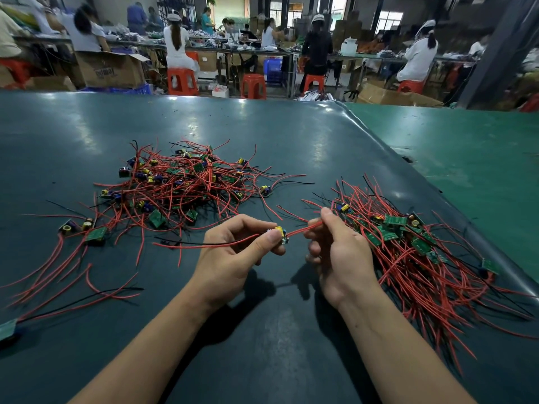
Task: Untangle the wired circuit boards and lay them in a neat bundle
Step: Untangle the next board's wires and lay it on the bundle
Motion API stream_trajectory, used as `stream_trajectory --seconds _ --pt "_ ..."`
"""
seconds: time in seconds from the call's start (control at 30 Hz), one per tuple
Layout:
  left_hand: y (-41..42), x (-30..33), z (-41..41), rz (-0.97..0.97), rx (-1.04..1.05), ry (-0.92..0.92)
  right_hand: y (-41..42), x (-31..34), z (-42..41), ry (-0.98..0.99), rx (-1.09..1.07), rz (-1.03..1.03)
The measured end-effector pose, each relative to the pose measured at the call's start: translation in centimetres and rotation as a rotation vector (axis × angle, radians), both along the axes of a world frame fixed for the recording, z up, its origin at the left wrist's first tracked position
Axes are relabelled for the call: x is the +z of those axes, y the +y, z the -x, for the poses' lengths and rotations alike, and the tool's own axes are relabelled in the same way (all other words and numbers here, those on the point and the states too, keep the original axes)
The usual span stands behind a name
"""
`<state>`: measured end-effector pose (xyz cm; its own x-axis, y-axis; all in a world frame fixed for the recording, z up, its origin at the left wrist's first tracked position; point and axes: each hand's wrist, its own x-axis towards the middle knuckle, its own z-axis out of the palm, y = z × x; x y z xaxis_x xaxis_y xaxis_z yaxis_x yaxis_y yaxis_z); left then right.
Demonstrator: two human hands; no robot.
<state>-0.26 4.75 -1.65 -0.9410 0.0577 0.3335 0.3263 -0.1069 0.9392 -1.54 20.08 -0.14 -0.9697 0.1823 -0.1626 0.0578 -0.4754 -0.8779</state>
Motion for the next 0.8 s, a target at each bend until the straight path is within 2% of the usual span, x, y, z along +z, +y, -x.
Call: stream_trajectory --seconds 0.13,0.37,0.63,0.8 --pt "0.0 -0.2 -0.1 0.032 -0.042 -0.007 0.0 -0.2 0.2 -0.063 0.036 0.129" --pt "-0.5 0.2 0.1 0.005 0.041 -0.003 1.0 0.0 0.6 -0.089 -0.007 0.207" --pt "0.1 -0.1 -0.4 0.053 -0.066 -0.031 0.9 0.1 0.3 -0.158 0.1 0.385" --pt "0.3 0.0 -0.5 0.062 -0.082 -0.032 1.2 0.2 0.5 -0.194 0.073 0.367"
